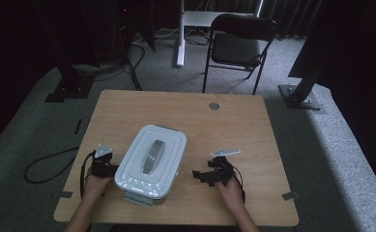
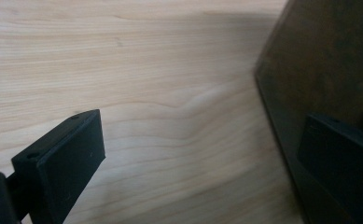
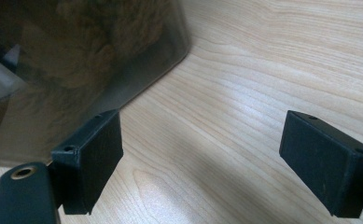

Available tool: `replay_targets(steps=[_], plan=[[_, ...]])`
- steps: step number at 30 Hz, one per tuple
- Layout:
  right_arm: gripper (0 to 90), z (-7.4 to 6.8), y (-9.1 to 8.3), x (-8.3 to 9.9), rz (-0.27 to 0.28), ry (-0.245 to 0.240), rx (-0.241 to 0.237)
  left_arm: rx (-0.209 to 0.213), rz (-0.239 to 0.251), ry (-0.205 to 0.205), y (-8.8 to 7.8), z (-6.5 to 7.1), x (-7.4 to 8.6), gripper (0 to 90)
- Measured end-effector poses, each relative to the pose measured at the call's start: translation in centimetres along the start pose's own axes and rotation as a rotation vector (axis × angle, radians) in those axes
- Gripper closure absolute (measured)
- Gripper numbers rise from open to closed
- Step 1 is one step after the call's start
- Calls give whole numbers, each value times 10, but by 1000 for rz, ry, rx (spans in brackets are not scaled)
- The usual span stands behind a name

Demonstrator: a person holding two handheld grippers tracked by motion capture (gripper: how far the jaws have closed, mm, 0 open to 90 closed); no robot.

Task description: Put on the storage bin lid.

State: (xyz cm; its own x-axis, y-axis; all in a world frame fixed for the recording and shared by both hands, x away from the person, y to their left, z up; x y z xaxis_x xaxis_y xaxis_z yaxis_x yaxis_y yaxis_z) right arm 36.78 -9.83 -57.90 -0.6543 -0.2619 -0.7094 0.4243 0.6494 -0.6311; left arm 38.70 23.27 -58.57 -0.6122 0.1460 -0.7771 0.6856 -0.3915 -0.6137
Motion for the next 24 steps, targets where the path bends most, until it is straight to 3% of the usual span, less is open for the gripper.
replay_targets(steps=[3, 11, 18, 23, 24], plan=[[125, 1, 1, 1, -5, -4, 0, 33, -2, 11, 5, 15, 0, 21], [125, 9, 0, 5, -10, 6, 10, 23, -20, 69, 13, 39, -3, 22], [125, 18, -4, 10, -10, 15, 20, 43, -37, 91, 20, 61, -5, 22], [128, 21, -8, 9, -3, 27, 23, 56, -50, 135, 23, 79, -6, 22], [128, 24, -9, 9, -2, 22, 45, 54, -49, 144, 23, 81, -6, 22]])
Point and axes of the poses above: each handheld gripper's, and its own axes: y roughly forward along the jaws, x roughly out of its underside, z roughly to its right, the point moved 8 cm from there along y, roughly forward along the jaws
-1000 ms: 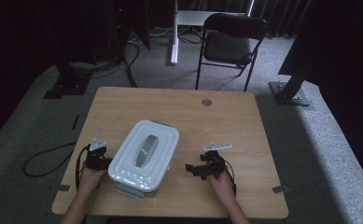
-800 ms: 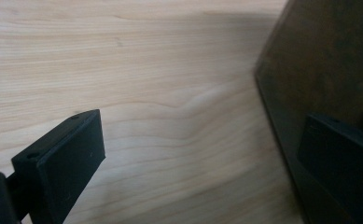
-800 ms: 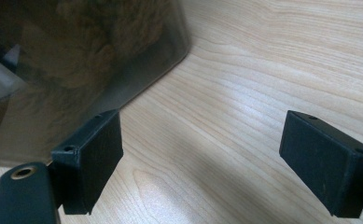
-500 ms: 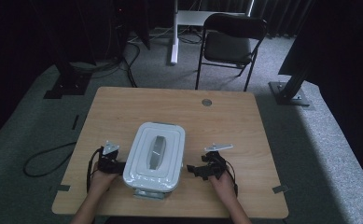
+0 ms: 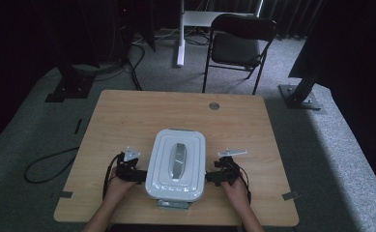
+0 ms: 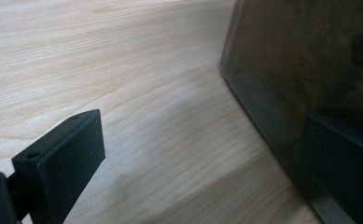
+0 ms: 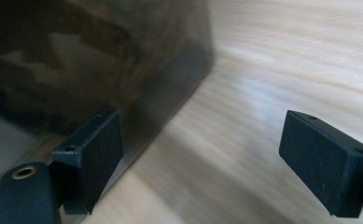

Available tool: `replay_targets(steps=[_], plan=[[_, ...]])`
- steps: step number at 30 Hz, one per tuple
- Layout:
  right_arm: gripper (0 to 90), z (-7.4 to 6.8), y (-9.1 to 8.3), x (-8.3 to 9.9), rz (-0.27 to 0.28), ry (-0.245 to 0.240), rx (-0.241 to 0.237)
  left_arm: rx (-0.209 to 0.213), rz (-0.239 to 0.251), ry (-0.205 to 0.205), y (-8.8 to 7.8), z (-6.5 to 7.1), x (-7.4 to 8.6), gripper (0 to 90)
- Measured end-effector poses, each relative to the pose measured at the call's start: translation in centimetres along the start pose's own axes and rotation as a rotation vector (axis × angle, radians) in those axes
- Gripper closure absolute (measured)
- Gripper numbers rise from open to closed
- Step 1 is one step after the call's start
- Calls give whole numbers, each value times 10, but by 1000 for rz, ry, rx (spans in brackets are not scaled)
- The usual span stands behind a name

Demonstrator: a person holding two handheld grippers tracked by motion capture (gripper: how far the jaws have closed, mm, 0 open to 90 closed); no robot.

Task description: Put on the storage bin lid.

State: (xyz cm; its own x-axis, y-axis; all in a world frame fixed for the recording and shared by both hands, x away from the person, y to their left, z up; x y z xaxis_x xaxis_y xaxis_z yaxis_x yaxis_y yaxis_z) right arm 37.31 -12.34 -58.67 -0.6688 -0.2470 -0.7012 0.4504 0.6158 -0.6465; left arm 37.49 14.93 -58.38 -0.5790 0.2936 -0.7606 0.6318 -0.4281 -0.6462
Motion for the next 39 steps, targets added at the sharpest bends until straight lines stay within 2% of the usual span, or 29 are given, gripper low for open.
replay_targets(steps=[4, 13, 17, 24, 27, 28, 29, 32, 34, 37, 39], plan=[[128, 8, -6, -2, 19, 19, 2, 28, -3, 5, 3, 8, -1, 22], [129, 23, -14, -7, 26, 23, 17, 37, -9, 44, 7, 21, -4, 22], [133, 29, -10, -17, 22, 23, 35, 36, -9, 51, 6, 21, -4, 22], [147, 28, 3, -34, 48, 38, -1, 10, -15, 46, 3, 14, -2, 22], [128, 31, 7, -37, 48, 16, 27, 29, -2, 27, 4, 11, -3, 21], [128, 32, 7, -38, 57, 22, 18, 37, 3, 22, 5, 10, -2, 21], [128, 33, 6, -38, 73, 26, 19, 40, 8, 19, 5, 10, -2, 21], [128, 41, 0, -32, 104, 14, 64, 55, 40, 53, 5, 7, 0, 21], [128, 46, -6, -26, 126, 18, 84, 42, 36, 74, 4, 3, 3, 22], [128, 53, -13, -17, 143, 22, 100, 45, 46, 49, 2, -4, 6, 22], [128, 58, -15, -8, 137, 20, 115, 48, 54, 49, 0, -6, 7, 21]])
Point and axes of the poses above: each handheld gripper's, and its own axes: y roughly forward along the jaws, x roughly out of its underside, z roughly to its right, the point moved 8 cm from there along y, roughly forward along the jaws
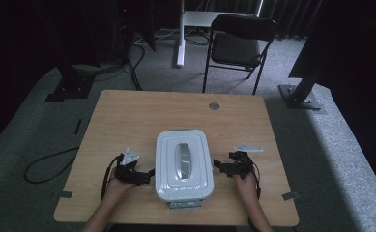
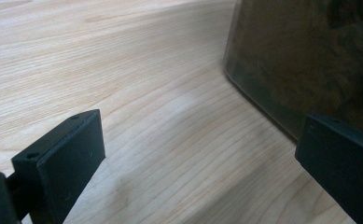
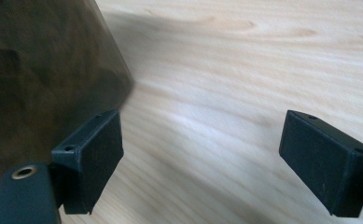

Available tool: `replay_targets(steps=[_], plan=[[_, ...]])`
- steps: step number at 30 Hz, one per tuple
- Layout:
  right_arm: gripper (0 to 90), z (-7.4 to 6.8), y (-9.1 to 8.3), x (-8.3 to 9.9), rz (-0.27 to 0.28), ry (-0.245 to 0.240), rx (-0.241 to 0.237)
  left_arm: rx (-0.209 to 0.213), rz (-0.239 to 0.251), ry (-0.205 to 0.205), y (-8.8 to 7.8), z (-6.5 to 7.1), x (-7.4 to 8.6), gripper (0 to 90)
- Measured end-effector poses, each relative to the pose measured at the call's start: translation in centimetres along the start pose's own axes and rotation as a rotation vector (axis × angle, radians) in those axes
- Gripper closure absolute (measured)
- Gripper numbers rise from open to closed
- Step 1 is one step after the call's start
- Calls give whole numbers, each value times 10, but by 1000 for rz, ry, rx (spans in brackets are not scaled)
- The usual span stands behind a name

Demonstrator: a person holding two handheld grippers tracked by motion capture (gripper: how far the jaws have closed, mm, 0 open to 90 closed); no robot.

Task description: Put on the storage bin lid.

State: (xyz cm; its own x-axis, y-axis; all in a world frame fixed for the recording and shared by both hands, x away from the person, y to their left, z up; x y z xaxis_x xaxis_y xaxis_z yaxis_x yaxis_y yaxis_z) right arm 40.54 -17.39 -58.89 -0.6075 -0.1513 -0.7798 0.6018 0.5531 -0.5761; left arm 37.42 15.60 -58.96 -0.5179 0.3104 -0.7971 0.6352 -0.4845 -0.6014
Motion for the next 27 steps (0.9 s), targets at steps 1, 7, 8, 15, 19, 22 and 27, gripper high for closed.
replay_targets(steps=[1, 7, 8, 15, 19, 22, 27], plan=[[128, 2, -1, 3, -2, -9, 8, -1, 0, 1, -1, 0, 0, 22], [128, 3, -4, 13, -12, -32, 36, 17, 18, 1, -4, 2, 1, 22], [128, 1, -4, 14, -12, -35, 27, 11, 13, 5, -4, 1, 1, 21], [124, 4, -13, 20, 8, -64, 83, 3, 17, 3, -16, -5, 11, 22], [124, 10, -21, 25, 21, -60, 108, -12, 15, -1, -23, -11, 17, 21], [124, 13, -25, 27, 26, -61, 129, -10, 18, -9, -26, -15, 20, 22], [124, 22, -35, 37, 9, -69, 195, -33, 18, -26, -36, -25, 29, 22]])
Point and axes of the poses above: each handheld gripper's, and its own axes: y roughly forward along the jaws, x roughly out of its underside, z roughly to its right, the point moved 8 cm from there along y, roughly forward along the jaws
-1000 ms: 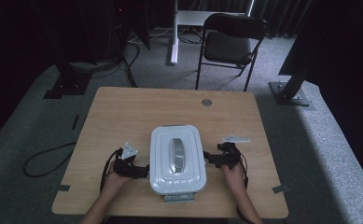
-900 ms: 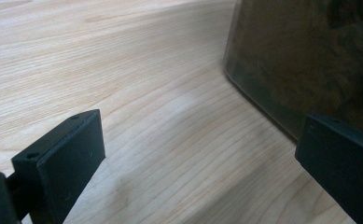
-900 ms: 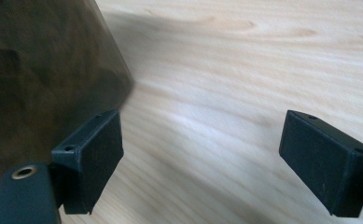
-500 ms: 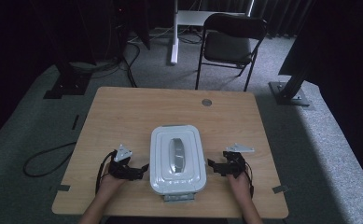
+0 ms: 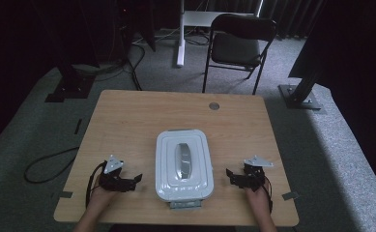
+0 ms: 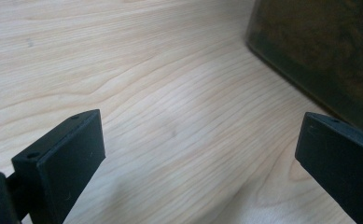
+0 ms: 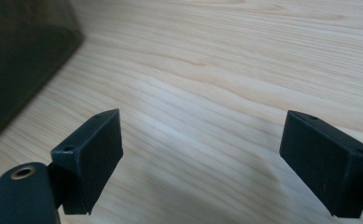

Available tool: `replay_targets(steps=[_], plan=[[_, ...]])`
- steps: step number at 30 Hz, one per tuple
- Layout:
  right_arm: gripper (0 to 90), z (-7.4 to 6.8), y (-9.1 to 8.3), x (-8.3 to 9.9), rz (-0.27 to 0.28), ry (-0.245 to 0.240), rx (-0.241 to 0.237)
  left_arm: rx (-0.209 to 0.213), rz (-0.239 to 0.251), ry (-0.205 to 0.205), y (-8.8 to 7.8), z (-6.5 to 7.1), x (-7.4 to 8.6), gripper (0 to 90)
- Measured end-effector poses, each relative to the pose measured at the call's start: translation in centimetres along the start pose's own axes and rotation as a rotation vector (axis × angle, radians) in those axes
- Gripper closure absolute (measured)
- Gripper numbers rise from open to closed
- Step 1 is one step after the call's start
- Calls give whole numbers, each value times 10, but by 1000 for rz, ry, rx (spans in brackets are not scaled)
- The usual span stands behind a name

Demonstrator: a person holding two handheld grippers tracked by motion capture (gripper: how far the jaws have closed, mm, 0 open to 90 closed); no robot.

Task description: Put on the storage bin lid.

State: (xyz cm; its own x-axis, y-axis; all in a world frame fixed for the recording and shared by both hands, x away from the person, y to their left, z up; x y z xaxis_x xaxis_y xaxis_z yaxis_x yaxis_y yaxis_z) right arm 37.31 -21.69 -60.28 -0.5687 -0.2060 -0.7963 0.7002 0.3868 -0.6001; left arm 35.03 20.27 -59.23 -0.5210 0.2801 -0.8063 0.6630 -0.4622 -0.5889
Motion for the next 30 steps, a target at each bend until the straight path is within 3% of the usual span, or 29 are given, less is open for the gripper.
replay_targets(steps=[17, 24, 30], plan=[[118, 24, -30, 19, 29, 36, 114, -78, 7, -50, -30, -28, 22, 22], [118, 36, -40, 27, 35, 64, 133, -142, 21, -88, -46, -46, 33, 22], [118, 46, -46, 31, 55, 59, 193, -207, 60, -137, -57, -63, 37, 22]])
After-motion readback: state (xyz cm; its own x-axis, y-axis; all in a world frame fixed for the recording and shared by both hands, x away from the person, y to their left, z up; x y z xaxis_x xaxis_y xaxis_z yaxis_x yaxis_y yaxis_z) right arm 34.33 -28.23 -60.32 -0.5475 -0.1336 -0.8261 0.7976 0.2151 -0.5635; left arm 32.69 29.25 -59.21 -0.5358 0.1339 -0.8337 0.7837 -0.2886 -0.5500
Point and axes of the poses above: each handheld gripper's, and its own axes: y roughly forward along the jaws, x roughly out of its underside, z roughly to its right, the point moved 8 cm from there along y, roughly forward along the jaws
